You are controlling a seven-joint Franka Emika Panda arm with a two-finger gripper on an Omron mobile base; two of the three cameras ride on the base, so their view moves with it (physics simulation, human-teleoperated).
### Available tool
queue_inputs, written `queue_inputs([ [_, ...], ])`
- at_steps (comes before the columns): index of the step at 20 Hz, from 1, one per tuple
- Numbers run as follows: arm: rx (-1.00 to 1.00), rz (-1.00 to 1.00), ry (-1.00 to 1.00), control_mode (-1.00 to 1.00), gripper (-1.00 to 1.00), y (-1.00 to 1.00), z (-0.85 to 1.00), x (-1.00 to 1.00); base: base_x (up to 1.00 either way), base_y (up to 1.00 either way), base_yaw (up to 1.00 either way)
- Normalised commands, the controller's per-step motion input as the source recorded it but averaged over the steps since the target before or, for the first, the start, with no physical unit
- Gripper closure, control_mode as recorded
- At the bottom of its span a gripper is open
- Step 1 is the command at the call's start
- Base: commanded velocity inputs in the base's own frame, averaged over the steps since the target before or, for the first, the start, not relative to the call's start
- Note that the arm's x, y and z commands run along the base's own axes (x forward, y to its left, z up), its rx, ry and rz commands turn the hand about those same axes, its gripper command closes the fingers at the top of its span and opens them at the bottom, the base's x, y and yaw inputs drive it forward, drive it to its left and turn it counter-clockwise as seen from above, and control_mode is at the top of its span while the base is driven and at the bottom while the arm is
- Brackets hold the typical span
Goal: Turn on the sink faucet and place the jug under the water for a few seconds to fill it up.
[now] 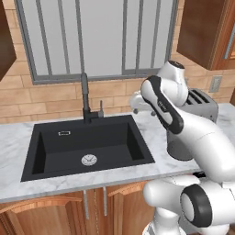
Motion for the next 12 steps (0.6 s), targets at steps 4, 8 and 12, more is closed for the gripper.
queue_inputs([
  [4, 0.06, 0.0, 0.0, -1.0, -1.0, 0.05, -0.07, 0.23, 0.0, 0.0, 0.0],
  [8, 0.07, 0.0, 0.0, -1.0, -1.0, 0.18, -0.22, 0.22, 0.0, 0.0, 0.0],
  [12, 0.07, 0.0, -0.01, -1.0, -1.0, 0.2, -0.22, 0.4, 0.0, 0.0, 0.0],
])
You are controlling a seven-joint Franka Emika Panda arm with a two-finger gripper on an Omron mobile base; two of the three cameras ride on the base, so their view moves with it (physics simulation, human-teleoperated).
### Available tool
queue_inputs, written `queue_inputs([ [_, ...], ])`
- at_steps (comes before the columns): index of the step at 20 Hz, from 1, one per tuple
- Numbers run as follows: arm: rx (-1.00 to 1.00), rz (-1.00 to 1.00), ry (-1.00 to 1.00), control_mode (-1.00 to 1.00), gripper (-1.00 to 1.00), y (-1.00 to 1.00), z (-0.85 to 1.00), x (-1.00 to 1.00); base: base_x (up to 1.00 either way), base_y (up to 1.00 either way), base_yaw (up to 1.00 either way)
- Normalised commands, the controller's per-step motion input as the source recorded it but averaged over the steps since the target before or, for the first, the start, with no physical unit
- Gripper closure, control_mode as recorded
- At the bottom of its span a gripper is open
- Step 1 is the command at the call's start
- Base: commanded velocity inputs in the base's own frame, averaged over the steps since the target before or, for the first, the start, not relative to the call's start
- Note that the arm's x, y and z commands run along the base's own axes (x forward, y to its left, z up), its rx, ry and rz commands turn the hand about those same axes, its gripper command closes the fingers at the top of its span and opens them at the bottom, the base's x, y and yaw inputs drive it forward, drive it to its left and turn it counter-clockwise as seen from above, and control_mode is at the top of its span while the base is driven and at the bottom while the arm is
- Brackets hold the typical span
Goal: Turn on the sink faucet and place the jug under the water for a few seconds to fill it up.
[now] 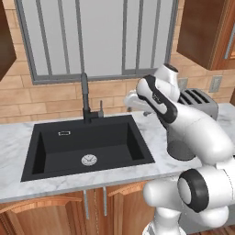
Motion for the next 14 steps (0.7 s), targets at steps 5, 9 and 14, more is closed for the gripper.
queue_inputs([
  [5, 0.08, 0.0, -0.01, -1.0, -1.0, 0.32, -0.28, 0.57, 0.0, 0.0, 0.0],
  [9, 0.11, 0.0, -0.01, -1.0, -1.0, 0.18, -0.19, 0.57, 0.0, 0.0, 0.0],
  [14, 0.12, 0.0, 0.0, -1.0, -1.0, 0.01, -0.1, 0.43, 0.0, 0.0, 0.0],
])
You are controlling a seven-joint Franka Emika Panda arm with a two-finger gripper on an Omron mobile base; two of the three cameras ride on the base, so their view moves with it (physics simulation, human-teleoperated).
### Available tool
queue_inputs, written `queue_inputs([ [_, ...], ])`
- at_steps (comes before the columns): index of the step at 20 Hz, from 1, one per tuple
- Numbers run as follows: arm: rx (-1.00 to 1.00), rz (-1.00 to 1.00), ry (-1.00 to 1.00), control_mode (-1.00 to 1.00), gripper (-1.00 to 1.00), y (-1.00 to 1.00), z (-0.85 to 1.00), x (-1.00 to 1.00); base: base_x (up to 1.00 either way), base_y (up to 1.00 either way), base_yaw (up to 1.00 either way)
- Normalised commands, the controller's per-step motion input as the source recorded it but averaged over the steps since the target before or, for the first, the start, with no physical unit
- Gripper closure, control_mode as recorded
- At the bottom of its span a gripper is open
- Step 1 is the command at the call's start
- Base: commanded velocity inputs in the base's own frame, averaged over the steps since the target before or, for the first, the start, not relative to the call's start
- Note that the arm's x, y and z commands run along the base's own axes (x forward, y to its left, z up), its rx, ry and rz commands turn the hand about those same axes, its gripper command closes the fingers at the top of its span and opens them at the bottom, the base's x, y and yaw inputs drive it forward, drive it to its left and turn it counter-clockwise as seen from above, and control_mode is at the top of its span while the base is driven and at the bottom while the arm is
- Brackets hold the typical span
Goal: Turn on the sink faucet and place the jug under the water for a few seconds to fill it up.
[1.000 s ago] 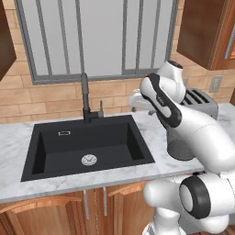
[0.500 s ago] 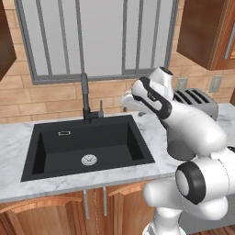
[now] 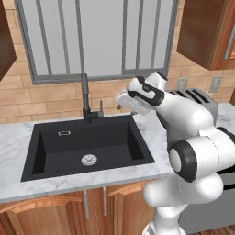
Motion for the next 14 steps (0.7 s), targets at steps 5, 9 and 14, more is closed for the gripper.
queue_inputs([
  [5, 0.09, 0.0, 0.0, -1.0, -1.0, 0.08, -0.08, 0.34, 0.0, 0.0, 0.0],
  [9, 0.0, 0.0, -0.01, -1.0, -1.0, 0.09, -0.05, 0.36, 0.0, 0.0, 0.0],
  [14, 0.0, 0.0, -0.02, -1.0, -1.0, 0.09, -0.1, 0.3, 0.0, 0.0, 0.0],
])
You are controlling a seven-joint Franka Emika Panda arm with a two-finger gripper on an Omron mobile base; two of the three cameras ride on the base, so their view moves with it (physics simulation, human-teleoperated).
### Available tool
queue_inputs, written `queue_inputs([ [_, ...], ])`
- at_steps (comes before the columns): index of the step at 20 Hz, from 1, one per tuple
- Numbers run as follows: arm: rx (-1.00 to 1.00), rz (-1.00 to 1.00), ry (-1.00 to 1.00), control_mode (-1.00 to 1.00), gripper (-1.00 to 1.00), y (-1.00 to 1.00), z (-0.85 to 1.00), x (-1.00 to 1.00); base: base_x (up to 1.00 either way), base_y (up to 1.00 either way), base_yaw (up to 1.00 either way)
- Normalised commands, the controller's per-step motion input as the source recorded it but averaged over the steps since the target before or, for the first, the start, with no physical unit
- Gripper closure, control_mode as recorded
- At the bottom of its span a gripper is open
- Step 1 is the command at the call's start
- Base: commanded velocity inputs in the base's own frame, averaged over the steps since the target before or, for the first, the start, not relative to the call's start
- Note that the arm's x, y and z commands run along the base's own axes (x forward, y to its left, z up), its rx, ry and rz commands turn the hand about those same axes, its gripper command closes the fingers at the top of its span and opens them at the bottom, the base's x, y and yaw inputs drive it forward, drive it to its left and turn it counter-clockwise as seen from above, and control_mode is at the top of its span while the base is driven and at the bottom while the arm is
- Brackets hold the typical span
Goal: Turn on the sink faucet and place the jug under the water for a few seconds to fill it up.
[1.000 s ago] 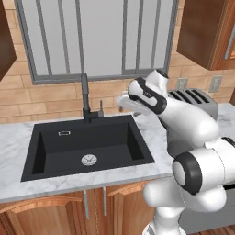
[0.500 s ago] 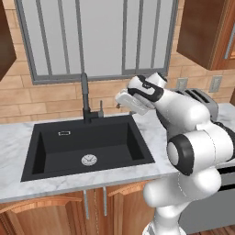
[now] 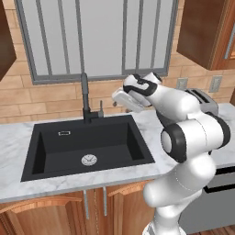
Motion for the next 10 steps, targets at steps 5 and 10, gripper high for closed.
queue_inputs([
  [5, 0.0, 0.0, -0.06, -1.0, -1.0, 0.1, -0.29, 0.28, 0.0, 0.0, 0.0],
  [10, 0.0, 0.0, -0.07, -1.0, -1.0, 0.08, -0.19, 0.4, 0.0, 0.0, 0.0],
])
